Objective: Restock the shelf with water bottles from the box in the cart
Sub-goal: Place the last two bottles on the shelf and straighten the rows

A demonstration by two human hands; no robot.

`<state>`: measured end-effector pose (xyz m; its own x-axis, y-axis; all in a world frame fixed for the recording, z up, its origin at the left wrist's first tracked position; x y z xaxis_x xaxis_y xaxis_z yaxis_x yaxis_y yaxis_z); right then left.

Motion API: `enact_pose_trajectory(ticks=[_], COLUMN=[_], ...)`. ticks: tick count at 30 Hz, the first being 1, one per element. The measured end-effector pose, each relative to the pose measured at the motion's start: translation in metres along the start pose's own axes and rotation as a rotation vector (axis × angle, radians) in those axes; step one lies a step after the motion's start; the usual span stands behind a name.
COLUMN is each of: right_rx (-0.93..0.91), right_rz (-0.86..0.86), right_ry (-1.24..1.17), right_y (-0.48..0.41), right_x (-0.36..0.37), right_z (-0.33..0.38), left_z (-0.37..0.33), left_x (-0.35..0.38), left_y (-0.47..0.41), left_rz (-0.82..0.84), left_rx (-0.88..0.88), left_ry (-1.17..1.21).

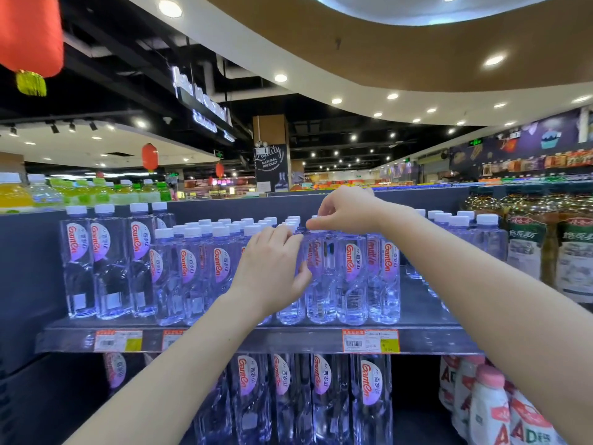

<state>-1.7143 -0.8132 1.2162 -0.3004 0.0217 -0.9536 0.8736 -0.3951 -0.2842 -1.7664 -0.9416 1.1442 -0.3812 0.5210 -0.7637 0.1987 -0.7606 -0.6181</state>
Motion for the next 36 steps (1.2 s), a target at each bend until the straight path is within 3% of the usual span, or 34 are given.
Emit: enact_pose_trajectory(ticks=[5,16,24,36], right_rx=[0.057,-0.035,0.100,-0.032], right_rz=[0.045,0.165,0.079,0.203], right_ry=[0.215,-0.115,-0.047,-0.164], right_y=[-0.014,-0.011,-0.016,-0.011], right_x=[0.011,0.011,0.010,0.013], right_z=[0.021,0.014,-0.003,0.005], left_z=[0.005,0.017,0.016,0.019], left_x=[-0.001,0.008,0.005,-0.002], left_y=[0.008,0.020,0.022,0.017], left_rz=[-0.004,0.008,-0.002,-0.035], left_rx=[-0.017,-0.029,0.004,-0.014], left_ry=[-0.012,0.003,0.024,0.018])
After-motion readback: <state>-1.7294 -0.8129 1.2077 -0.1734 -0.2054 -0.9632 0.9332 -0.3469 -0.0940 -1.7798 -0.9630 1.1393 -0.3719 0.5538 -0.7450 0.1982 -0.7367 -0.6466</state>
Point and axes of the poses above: each hand's wrist, its own y-axis away from the middle knuckle, its own x-axis out of the palm, z = x × y, the point moved 10 cm from there along -y, towards the middle knuckle, and after that the axes turned 11 degrees about z, right-handed, at the moved point
